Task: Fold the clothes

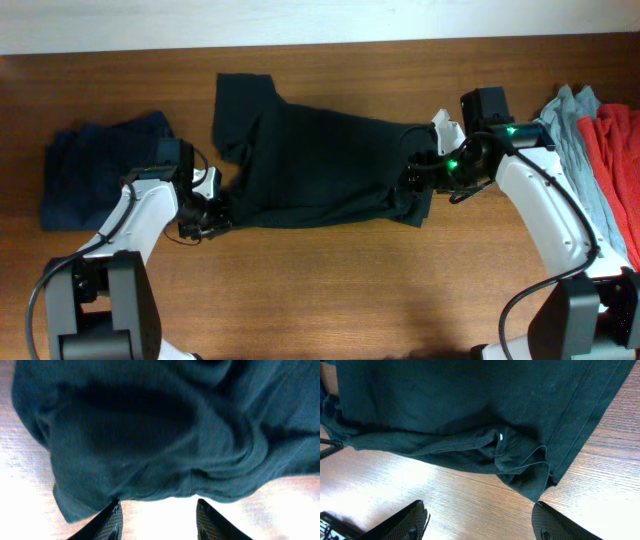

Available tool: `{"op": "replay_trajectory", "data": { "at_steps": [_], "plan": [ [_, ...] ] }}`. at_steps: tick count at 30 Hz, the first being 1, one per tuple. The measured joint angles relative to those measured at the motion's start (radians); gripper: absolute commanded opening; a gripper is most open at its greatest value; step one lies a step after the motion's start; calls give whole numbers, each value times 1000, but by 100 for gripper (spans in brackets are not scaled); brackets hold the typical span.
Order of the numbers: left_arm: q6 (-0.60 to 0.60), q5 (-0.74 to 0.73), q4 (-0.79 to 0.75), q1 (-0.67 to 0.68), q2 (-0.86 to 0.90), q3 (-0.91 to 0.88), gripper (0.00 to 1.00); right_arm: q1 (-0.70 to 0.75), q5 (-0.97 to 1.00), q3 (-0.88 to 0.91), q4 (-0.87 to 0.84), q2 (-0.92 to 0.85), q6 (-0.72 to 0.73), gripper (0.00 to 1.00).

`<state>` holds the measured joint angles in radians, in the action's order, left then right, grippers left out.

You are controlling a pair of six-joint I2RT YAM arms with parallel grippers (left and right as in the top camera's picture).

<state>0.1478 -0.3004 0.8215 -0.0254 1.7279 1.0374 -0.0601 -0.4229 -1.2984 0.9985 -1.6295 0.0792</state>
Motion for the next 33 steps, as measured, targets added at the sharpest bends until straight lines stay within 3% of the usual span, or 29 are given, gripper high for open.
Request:
{"op": "replay_trajectory", "data": {
  "at_steps": [12,19,23,28,33],
  "plan": [
    [64,46,-49,1,0,-74,52,0,6,0,0,0,0,72],
    [100,66,-201,2,-14,-125,51,0,23,0,0,0,0,72],
    [106,91,-261,2,-15,-132,40,0,29,0,0,0,0,72],
    [106,110,-270,2,-15,-139,0,0,33,0,0,0,0,72],
    [110,111,-237,2,-15,-145,1,0,33,0,0,0,0,72]
  ]
}}
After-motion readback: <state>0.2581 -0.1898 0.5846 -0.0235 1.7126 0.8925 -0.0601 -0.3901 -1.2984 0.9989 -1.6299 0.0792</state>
